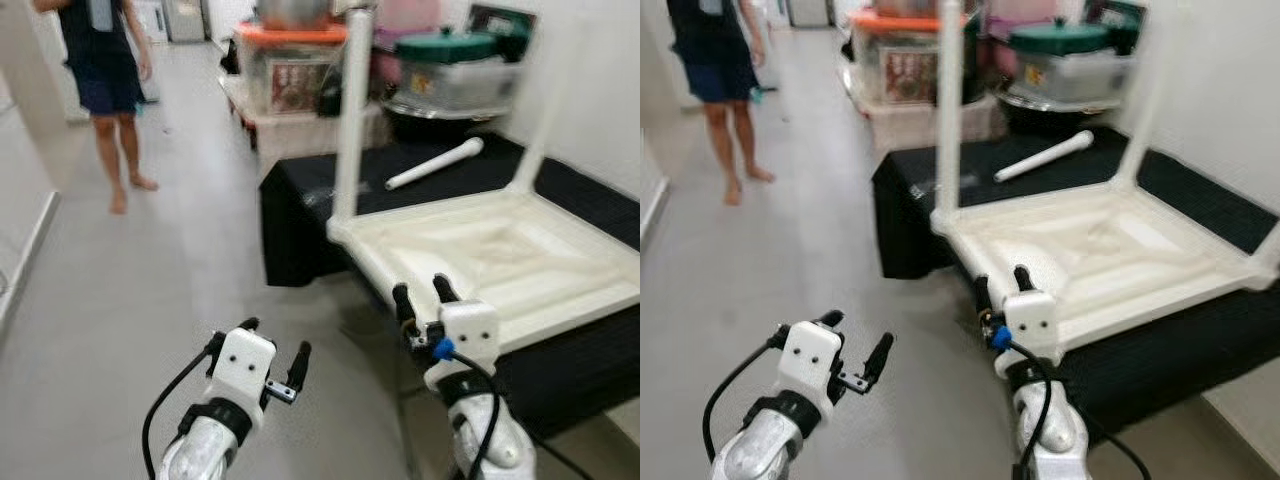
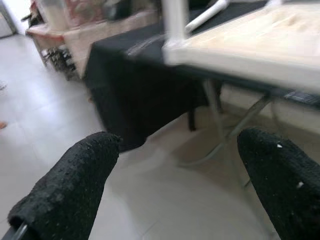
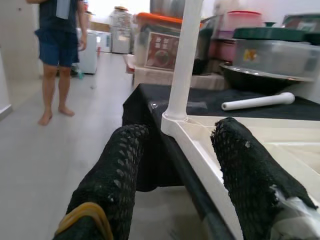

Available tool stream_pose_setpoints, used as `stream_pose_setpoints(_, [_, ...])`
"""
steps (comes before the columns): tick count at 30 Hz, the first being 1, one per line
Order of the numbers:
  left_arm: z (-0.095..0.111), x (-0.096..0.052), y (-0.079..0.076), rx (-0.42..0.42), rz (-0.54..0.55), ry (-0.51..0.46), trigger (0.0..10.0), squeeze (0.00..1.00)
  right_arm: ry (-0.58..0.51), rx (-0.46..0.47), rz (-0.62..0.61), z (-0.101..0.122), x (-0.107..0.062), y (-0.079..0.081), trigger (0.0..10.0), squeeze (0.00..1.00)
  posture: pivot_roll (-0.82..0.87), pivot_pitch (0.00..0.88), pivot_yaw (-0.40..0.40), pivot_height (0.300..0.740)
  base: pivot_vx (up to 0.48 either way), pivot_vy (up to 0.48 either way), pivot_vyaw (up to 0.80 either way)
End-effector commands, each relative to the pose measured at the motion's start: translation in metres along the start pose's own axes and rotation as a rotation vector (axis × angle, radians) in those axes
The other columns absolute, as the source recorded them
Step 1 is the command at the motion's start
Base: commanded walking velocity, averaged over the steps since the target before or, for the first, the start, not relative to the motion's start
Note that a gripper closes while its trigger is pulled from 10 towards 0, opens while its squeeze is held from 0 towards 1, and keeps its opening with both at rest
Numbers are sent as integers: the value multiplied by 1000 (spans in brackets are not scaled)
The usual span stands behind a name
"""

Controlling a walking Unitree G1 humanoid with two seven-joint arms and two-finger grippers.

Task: Building children table

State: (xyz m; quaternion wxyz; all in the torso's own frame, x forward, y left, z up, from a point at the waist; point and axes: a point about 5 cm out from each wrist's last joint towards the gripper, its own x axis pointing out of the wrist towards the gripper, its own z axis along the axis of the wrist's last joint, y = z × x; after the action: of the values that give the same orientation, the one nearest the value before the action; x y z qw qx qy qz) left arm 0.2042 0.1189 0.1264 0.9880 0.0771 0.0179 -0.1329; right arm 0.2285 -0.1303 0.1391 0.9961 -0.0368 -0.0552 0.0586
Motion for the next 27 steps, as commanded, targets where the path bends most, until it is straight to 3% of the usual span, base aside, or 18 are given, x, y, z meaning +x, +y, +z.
stream_pose_setpoints(1, [2,3,-5,-20,-21,-10,10000,0,25,60,-48,-4,-3,1,10000,0,95,9,-83,740,0,480,-788])
stream_pose_setpoints(27, [-1,7,-7,-33,-43,7,10000,0,51,47,18,-6,1,14,10000,0,98,1,-76,740,0,480,-788])
